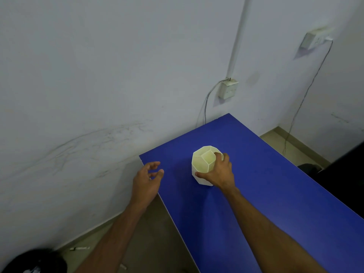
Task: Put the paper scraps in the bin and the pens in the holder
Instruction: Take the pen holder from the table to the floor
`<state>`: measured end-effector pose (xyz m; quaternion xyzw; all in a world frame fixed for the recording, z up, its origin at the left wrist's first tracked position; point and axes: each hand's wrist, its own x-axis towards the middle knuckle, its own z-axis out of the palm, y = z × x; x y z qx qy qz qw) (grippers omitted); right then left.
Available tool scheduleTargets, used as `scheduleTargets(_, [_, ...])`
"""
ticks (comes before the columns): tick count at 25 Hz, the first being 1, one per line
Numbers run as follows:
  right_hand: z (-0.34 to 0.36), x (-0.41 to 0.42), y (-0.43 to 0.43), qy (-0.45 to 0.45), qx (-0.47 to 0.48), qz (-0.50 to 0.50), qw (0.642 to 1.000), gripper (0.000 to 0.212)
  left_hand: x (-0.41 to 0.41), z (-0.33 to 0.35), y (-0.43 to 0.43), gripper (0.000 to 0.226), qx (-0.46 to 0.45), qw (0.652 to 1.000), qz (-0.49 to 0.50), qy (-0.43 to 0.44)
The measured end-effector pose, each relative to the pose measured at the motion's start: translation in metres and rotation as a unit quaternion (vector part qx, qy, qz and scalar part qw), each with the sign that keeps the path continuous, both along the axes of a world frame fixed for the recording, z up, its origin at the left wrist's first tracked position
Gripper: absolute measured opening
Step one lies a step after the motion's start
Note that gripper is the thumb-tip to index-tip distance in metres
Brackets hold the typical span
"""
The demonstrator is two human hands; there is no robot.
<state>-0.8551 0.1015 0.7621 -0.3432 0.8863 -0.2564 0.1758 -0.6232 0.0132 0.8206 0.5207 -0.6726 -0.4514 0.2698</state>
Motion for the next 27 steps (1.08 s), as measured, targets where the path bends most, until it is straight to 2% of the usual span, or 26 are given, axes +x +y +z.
scheduleTargets(3, [0.017,0.043,-0.015,0.010,-0.046,0.040,0.998,0.115,0.026,-0.004,-0.002,0.030,0.007,1.000,0.025,-0.005])
scheduleTargets(7, [0.032,0.138,-0.049,0.029,-0.075,0.149,0.985,0.113,0.099,-0.007,-0.010,0.030,0.003,0.996,0.085,-0.009])
scheduleTargets(11, [0.032,0.258,-0.079,0.017,-0.071,0.261,0.963,0.116,0.215,-0.009,-0.012,0.026,0.015,0.985,0.175,-0.006])
scheduleTargets(14, [0.021,0.349,-0.088,0.003,-0.064,0.357,0.932,0.115,0.321,-0.019,-0.001,0.025,0.029,0.966,0.257,0.008])
scheduleTargets(16, [0.013,0.400,-0.089,-0.005,-0.055,0.410,0.911,0.113,0.382,-0.029,0.011,0.025,0.044,0.952,0.303,0.011])
scheduleTargets(19, [-0.013,0.463,-0.090,0.029,-0.036,0.479,0.876,0.112,0.455,-0.059,0.029,0.027,0.069,0.926,0.370,0.014])
scheduleTargets(21, [-0.037,0.498,-0.093,0.053,-0.008,0.527,0.848,0.111,0.491,-0.089,0.047,0.028,0.103,0.898,0.428,0.024])
scheduleTargets(24, [-0.085,0.531,-0.097,0.043,0.060,0.591,0.803,0.109,0.518,-0.135,0.073,0.027,0.173,0.858,0.484,0.027])
scheduleTargets(27, [-0.153,0.550,-0.116,0.044,0.116,0.640,0.759,0.111,0.534,-0.194,0.081,0.023,0.200,0.818,0.538,0.035])
